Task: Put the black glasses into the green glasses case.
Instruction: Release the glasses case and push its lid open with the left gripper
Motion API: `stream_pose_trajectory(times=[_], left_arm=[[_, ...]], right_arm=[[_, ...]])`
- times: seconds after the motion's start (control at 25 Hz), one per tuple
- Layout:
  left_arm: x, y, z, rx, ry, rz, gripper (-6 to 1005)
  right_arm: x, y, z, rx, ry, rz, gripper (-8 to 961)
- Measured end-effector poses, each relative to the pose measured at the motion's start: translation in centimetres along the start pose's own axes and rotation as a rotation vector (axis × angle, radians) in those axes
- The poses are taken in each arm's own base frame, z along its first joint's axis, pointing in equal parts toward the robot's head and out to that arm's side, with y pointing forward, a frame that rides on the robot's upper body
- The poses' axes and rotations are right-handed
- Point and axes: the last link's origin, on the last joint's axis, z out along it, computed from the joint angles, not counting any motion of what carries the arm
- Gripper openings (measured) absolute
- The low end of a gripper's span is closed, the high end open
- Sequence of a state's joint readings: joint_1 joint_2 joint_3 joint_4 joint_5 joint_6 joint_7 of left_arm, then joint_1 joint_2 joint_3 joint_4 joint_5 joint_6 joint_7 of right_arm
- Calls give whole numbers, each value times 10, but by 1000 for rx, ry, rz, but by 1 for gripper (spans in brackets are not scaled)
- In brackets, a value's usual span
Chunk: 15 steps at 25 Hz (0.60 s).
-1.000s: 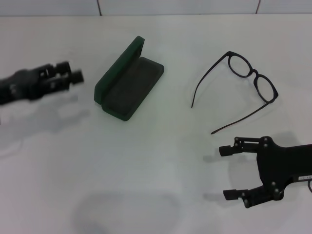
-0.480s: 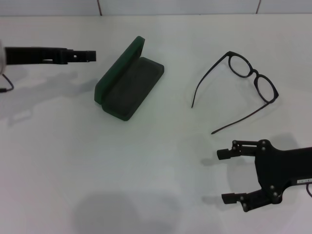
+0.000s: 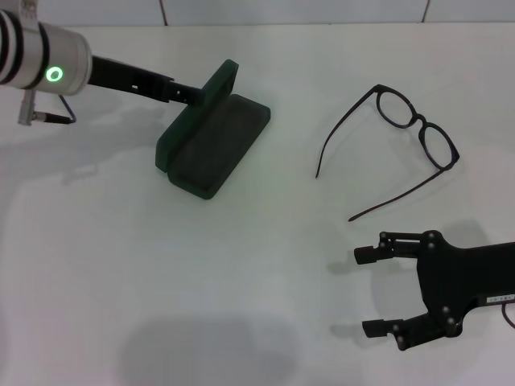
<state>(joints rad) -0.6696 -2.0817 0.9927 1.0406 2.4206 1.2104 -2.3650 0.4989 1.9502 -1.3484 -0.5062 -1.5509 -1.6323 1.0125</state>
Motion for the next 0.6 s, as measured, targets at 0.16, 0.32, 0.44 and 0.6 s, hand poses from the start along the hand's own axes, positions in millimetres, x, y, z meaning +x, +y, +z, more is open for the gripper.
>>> stream_pose_trajectory(times=[0.16, 0.32, 0.44, 0.6], left_arm=[[-5, 0, 8, -6, -17, -2, 838], [-9, 0, 16, -9, -28, 2, 835], [-10, 1, 17, -12, -28, 10, 833], [-9, 1, 17, -7, -22, 19, 830]], right_arm=[[1, 1, 2, -6, 3, 2, 883], [3, 2, 4, -11, 14, 3, 883], [3, 2, 4, -11, 17, 3, 883], [3, 2, 5, -11, 17, 3, 883]])
